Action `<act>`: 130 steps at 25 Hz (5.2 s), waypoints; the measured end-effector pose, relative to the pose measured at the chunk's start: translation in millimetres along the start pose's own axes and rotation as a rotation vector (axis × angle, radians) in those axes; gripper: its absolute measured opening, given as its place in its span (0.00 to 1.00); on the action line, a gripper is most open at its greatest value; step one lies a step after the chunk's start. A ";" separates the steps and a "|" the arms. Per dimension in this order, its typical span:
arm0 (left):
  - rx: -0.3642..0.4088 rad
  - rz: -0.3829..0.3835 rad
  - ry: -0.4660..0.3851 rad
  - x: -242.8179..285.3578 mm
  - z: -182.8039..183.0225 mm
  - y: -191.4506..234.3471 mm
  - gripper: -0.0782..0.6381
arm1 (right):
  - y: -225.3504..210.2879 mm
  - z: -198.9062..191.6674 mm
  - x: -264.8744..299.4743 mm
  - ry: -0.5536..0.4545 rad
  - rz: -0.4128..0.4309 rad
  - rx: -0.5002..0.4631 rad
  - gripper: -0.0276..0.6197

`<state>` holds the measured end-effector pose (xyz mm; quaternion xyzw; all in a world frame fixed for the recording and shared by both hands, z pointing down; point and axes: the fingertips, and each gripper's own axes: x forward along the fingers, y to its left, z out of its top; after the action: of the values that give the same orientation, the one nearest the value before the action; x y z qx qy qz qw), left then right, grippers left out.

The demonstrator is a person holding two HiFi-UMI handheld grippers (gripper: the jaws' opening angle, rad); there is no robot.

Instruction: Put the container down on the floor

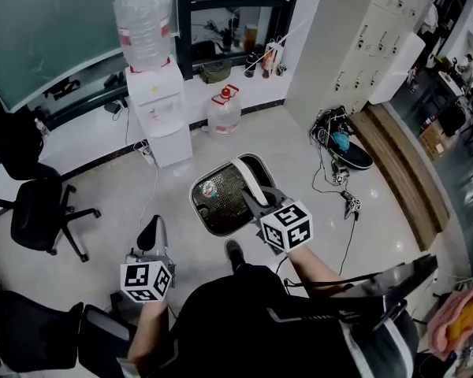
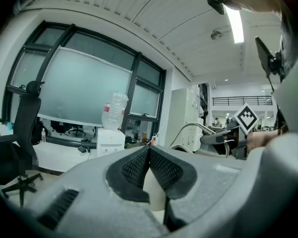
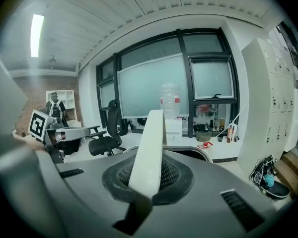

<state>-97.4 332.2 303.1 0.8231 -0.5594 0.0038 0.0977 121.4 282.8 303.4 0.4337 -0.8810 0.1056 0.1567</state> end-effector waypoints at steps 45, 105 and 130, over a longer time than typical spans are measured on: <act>-0.008 0.123 0.120 251.0 11.8 5.9 0.12 | -193.4 41.0 174.7 0.047 0.205 0.001 0.06; -0.099 0.055 0.302 487.8 -121.5 258.3 0.12 | -227.3 -48.1 541.1 0.338 0.151 -0.015 0.06; -0.215 0.154 0.477 528.9 -342.4 286.0 0.12 | -229.4 -243.2 638.9 0.488 0.184 0.000 0.06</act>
<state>-127.7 -199.5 744.9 0.7390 -0.5785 0.1454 0.3132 -18.0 -244.1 775.7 0.3133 -0.8530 0.2209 0.3542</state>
